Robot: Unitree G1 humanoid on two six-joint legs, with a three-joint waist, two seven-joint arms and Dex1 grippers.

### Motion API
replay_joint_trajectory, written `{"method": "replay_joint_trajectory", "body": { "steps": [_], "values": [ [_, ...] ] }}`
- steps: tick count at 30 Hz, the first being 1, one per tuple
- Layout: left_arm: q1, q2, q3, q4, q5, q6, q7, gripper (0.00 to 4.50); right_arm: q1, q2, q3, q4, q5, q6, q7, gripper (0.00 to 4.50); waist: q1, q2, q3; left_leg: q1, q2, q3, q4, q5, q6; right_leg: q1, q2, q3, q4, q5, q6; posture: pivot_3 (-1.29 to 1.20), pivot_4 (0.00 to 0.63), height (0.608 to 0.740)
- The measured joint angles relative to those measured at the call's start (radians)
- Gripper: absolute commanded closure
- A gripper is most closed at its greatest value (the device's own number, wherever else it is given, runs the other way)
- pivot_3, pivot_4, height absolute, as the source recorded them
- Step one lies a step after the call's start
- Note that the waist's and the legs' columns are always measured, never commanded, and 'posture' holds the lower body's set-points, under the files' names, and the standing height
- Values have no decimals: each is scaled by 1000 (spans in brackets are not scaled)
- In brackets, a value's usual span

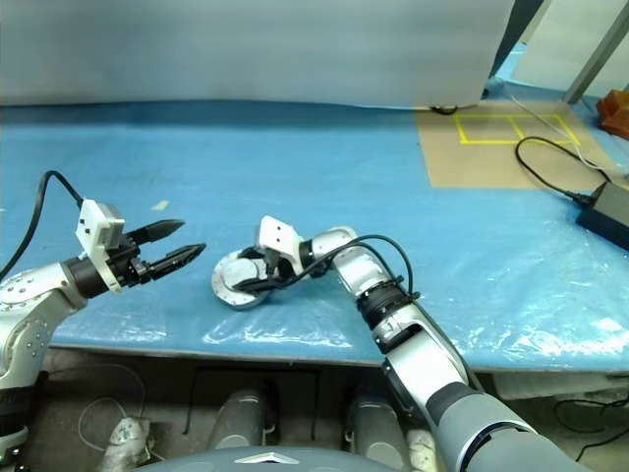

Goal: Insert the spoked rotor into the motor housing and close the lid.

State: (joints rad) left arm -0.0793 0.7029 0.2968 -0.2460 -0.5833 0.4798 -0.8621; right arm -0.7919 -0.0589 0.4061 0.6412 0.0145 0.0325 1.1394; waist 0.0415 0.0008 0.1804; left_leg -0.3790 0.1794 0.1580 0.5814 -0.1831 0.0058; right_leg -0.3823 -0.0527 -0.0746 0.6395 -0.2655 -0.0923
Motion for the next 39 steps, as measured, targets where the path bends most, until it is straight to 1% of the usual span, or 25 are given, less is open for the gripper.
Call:
{"method": "replay_joint_trajectory", "body": {
  "steps": [7, 11, 13, 20, 26, 29, 33, 37, 39],
  "values": [
    [8, -7, -18, -11, 6, 0, 10, 779, -14, 4, 0, 9, -1, 23, 13, 1372, -1, 0, 0, 0, 0, 1, -2, 0, 0, -1, 0, 1, -2, 0, 0, 0, 150, 740],
    [68, 27, -103, -56, 51, -20, -40, 779, -20, 6, -7, 0, 2, 74, 16, 1372, -1, 0, 0, 0, 0, 2, -3, 0, 0, -1, 0, 1, -2, 0, 0, 0, 150, 740],
    [95, 28, -147, -58, 65, -28, -65, 779, -20, 3, -12, -4, 3, 85, 20, 1372, 2, 0, 0, 0, 0, 2, -4, 0, 0, -1, 0, 1, -3, 0, 0, 0, 150, 740],
    [56, -2, -220, -31, 110, -69, -71, 779, -11, -5, -15, -23, 3, 100, 23, 1372, 4, 0, 0, 0, 0, 3, -4, 0, 0, -1, 0, 2, -3, 0, 0, 0, 150, 740],
    [45, -5, -223, 14, 144, -93, -72, 779, -8, -7, -15, -30, 3, 100, 23, 1372, 3, 0, 0, 0, 0, 4, -5, 0, 0, -2, 0, 2, -4, 0, 0, 0, 150, 740],
    [47, -3, -210, 36, 144, -102, -72, 1391, -8, -9, -15, -28, 3, 98, 21, 1346, 3, 0, 0, 0, 0, 4, -5, 0, 0, -2, 0, 2, -4, 0, 0, 0, 150, 740],
    [50, -3, -175, 35, 101, -101, -95, 2717, -10, -8, -15, -10, 3, 77, 20, 1346, 3, 1, 0, 0, 0, 4, -5, 0, 0, -2, 0, 2, -4, 0, 0, 0, 150, 740],
    [57, -6, -179, 27, 100, -99, -91, 4120, -13, -4, -14, 12, 3, 47, 20, 1346, 3, 1, 0, 2, 0, 5, -5, 0, 0, -1, 0, 3, -3, 0, 0, 0, 150, 740],
    [71, -1, -192, 26, 122, -100, -89, 4120, -14, -3, -14, 18, 3, 38, 20, 1346, 3, 1, 0, 2, 0, 5, -5, 0, 0, -1, 0, 4, -3, 0, 0, 0, 150, 740]
  ]
}}
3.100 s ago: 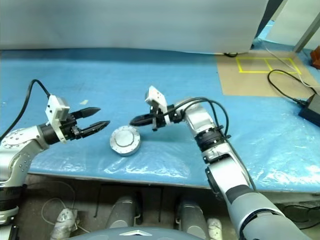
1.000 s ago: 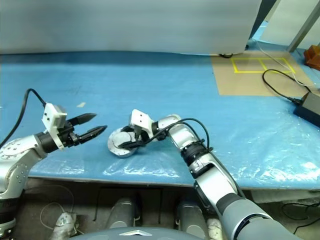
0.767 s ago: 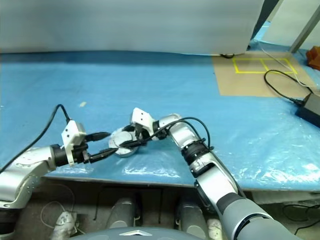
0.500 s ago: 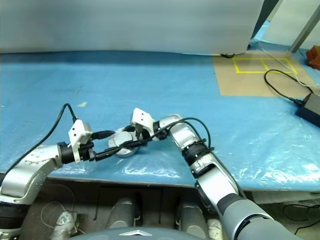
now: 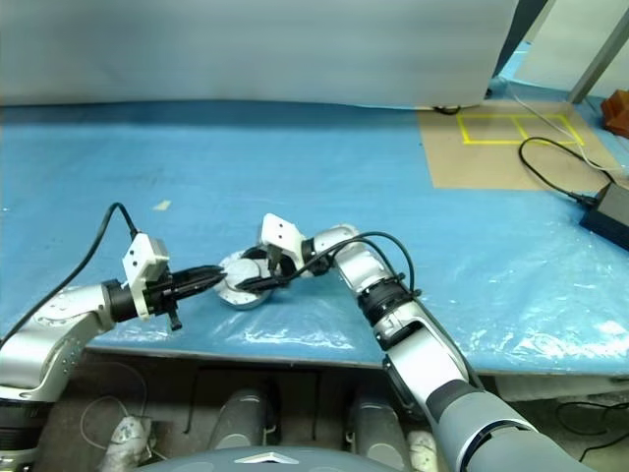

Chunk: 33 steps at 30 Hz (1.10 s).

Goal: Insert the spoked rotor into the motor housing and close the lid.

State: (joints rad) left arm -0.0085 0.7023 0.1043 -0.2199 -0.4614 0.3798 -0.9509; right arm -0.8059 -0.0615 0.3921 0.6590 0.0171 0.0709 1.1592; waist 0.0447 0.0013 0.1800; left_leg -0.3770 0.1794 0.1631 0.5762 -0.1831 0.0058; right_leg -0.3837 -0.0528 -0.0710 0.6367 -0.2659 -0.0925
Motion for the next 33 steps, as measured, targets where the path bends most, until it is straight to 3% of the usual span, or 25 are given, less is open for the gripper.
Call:
{"method": "replay_joint_trajectory", "body": {
  "steps": [11, 17, 22, 33],
  "values": [
    [26, 21, -30, 21, 72, -45, -16, 4120, -2, 1, 1, 16, 0, -20, -1, 1346, 0, 0, 0, 3, 0, 3, -2, 0, 0, 1, 0, 3, 0, 0, 0, 0, 150, 740],
    [-13, -14, -52, 49, 97, -49, -5, 4120, 1, -10, -6, 16, -1, -18, -5, 1346, 9, 3, -1, 9, -2, 4, -4, 0, 0, 6, -1, 4, -1, 0, 1, 0, 150, 740],
    [-32, -36, -61, 56, 110, -58, 6, 4162, 1, -10, -16, 10, 7, 27, 2, 243, 23, 3, -1, 12, -2, 4, -4, 0, 0, 9, -1, 5, -1, -3, 5, 0, 150, 740],
    [-38, -35, -60, 55, 109, -56, 0, 4162, -16, -84, -65, -101, 44, 166, 37, 243, 28, 2, -1, 3, -5, 4, -13, 0, 0, 4, -1, 5, -15, 0, 3, 0, 150, 740]
  ]
}}
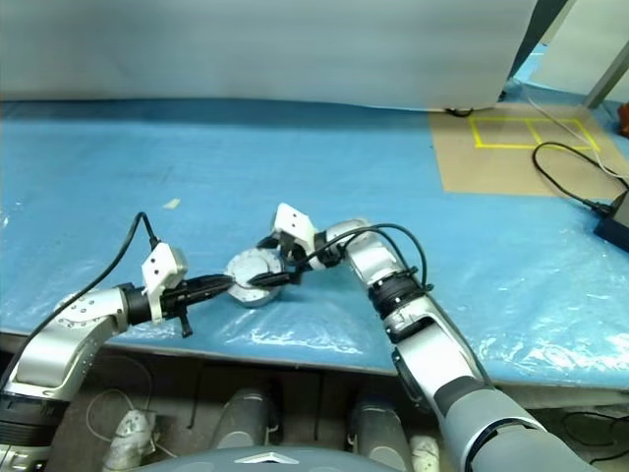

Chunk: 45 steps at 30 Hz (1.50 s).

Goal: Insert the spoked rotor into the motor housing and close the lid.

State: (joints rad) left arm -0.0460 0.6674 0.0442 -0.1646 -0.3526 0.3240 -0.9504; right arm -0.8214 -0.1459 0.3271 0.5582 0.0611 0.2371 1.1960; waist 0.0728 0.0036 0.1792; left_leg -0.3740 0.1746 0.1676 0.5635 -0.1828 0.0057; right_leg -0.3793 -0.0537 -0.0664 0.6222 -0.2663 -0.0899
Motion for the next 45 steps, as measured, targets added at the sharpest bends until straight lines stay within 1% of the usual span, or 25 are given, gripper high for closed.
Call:
{"method": "replay_joint_trajectory", "body": {
  "steps": [2, 5, 9, 11, 14, 16, 19, 21, 27, 30, 34, 38, 41, 45],
  "values": [
    [-3, 0, 1, -2, -1, 0, 0, 4162, -1, -26, -29, -55, 23, 25, -4, 243, -2, 0, 0, -6, 0, 0, 0, 4, 0, -7, 0, 0, 1, 1, 1, 0, 150, 740],
    [-5, -2, 1, -5, -1, -1, 3, 4162, -3, -56, -89, -110, 68, 71, -21, 243, -3, 0, 0, -10, 1, 0, 0, 4, 0, -11, 0, -1, 2, 1, 2, 0, 150, 740],
    [-4, -8, 0, -6, -1, -1, 9, 4162, -1, -132, -169, -173, 152, 253, -21, 243, -3, -1, 0, -10, 0, 0, 0, 4, 0, -10, 0, -1, 1, 1, 2, 0, 150, 740],
    [-4, -9, 0, -6, 1, -1, 12, 4162, 8, -153, -203, -201, 213, 412, -25, 243, -3, 0, 0, -8, 1, 0, 0, 4, 0, -9, 0, -1, 1, 1, 2, 0, 150, 740],
    [-3, -18, -5, -6, 2, -4, 18, 4162, 18, -170, -239, -200, 298, 707, -62, 243, -1, 0, 0, -7, 1, 0, 0, 4, 0, -8, 0, -1, 1, 1, 1, 0, 150, 740],
    [-3, -20, -9, -8, 2, -6, 20, 4162, 48, -184, -240, -204, 337, 844, -76, 243, 3, 0, 0, -7, 1, 0, 0, 4, -1, -7, 0, -1, 0, 1, 1, 0, 150, 740],
    [-3, -20, -8, -10, 1, -6, 20, 4162, 112, -184, -239, -209, 368, 955, -104, 243, 4, 0, 0, -8, 0, 0, 0, 3, -2, -8, 0, -1, 0, 1, 2, 0, 150, 740],
    [-1, -20, -8, -10, 1, -7, 21, 4162, 131, -175, -239, -215, 376, 985, -132, 243, 4, 0, 0, -8, 1, 0, 0, 3, -3, -9, 0, -1, 1, 1, 2, 0, 150, 740],
    [1, -20, -9, -10, 1, -6, 22, 4162, 131, -106, -259, -209, 392, 981, -221, 243, 3, 0, 0, -5, 1, 0, 0, 3, -4, -7, 0, -1, 1, 1, 1, 0, 150, 740],
    [1, -20, -9, -10, 1, -6, 22, 4162, 134, -93, -253, -221, 402, 989, -240, 243, 2, 0, 0, -5, 1, 0, 0, 3, -4, -7, 0, -1, 1, 1, 1, 0, 150, 740],
    [1, -22, -9, -10, 1, -6, 29, 4162, 151, -77, -213, -256, 414, 999, -256, 243, 1, 0, 0, -5, 1, 0, 0, 3, -4, -7, 0, -1, 1, 1, 2, 0, 150, 740],
    [1, -26, -9, -10, 1, -6, 38, 4162, 152, -78, -191, -258, 421, 1001, -259, 243, 1, 0, -1, -3, 1, 0, 0, 3, -5, -5, 0, -1, 1, 1, 2, 0, 150, 740],
    [4, -26, -9, -10, 1, -6, 40, 4162, 147, -66, -175, -241, 419, 970, -261, 243, 0, 0, -1, -1, 1, 0, 0, 3, -5, -3, 0, -1, 1, 1, 2, 0, 150, 740],
    [6, -27, -9, -10, 1, -6, 43, 4162, 106, -9, -177, -166, 413, 932, -289, 243, -6, 0, -1, 2, 1, 1, -1, 3, -5, -1, 0, -1, 1, 1, 1, 0, 150, 740]
  ]
}}
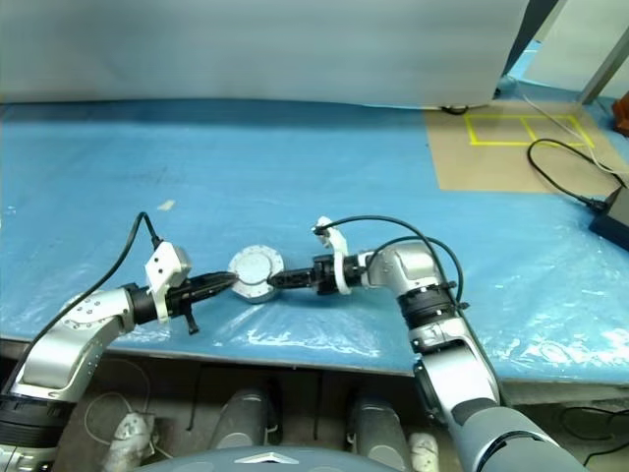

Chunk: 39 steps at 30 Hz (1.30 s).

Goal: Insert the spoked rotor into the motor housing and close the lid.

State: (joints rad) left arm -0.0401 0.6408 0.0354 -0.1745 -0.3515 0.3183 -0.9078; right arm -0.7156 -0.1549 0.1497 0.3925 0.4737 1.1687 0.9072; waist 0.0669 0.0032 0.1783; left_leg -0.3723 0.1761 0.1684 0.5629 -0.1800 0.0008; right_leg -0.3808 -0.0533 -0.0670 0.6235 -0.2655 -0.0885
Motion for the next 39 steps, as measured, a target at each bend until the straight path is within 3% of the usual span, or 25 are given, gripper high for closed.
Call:
{"method": "replay_joint_trajectory", "body": {
  "steps": [13, 16, 21, 26, 39],
  "values": [
    [-2, 0, 3, 1, 1, 9, 7, 4162, -59, 70, -28, 134, -9, -84, -31, 243, 1, 0, 0, 4, 0, 0, -1, 0, -1, 4, 0, 0, 0, 0, 0, 0, 150, 740],
    [-6, 1, 3, 2, 2, 9, 7, 4162, -78, 90, -73, 187, -6, -94, -43, 881, 2, 0, 0, 3, 0, 1, -1, 0, -1, 3, 0, 0, 0, 0, 0, 0, 150, 740],
    [-16, 7, 6, 12, 4, 9, 4, 4162, -91, 92, -124, 223, 2, -99, -38, 2370, 2, 0, 0, -8, 0, 1, -1, 1, -1, -7, 0, 0, 0, 0, 0, 0, 150, 740],
    [-21, 11, 8, 29, 12, 9, 1, 4162, -80, 81, -127, 180, 3, -86, -15, 3403, 4, 0, 0, -8, 0, 0, -1, 1, -1, -7, 0, -1, 0, 0, 0, 0, 150, 740],
    [-32, 11, 9, 37, 14, 15, -9, 4162, -68, 74, -124, 161, 0, -72, -7, 3416, 3, 0, 0, -9, 0, 0, 0, 1, -1, -8, 0, -1, 0, 0, 0, 0, 150, 740]
  ]
}}
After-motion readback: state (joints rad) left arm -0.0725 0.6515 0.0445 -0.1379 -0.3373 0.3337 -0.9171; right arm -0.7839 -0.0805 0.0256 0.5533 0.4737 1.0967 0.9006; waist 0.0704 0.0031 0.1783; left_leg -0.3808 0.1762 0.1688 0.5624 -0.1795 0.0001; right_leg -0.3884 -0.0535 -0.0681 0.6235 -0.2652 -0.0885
